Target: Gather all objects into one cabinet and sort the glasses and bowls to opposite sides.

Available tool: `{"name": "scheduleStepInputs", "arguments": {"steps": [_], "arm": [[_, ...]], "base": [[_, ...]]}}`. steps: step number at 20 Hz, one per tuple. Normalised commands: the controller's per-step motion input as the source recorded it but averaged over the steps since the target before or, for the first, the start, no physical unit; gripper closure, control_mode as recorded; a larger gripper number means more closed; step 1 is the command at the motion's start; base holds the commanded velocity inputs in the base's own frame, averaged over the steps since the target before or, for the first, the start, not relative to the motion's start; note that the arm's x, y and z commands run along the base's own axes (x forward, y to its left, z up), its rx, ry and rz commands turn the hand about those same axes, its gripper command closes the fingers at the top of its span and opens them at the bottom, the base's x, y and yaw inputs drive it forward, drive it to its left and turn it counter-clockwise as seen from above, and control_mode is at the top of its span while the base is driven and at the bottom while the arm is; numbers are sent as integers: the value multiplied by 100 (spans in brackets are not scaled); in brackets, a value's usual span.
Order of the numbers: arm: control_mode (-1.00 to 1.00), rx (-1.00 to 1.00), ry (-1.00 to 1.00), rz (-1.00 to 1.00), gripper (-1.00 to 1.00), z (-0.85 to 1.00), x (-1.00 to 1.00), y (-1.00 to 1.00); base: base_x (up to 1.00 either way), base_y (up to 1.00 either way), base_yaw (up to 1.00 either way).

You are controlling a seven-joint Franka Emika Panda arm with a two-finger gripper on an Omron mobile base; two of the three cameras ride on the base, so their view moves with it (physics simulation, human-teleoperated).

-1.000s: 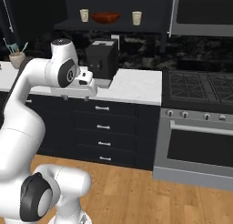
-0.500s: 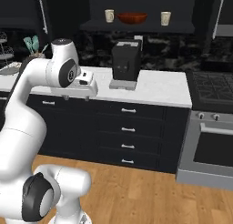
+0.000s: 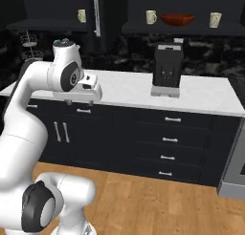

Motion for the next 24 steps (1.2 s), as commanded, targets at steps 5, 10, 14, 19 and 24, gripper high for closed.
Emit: {"name": "scheduleStepInputs", "arguments": {"steps": [5,10,14,19,24], "arm": [[100,0,0,0,-100,0,0,0],[100,0,0,0,-100,0,0,0],[100,0,0,0,-100,0,0,0],[100,0,0,0,-100,0,0,0],[100,0,0,0,-100,0,0,0]], "base": [[-22,46,0],[-22,43,0],[-35,45,0],[-11,62,0],[61,54,0]]}}
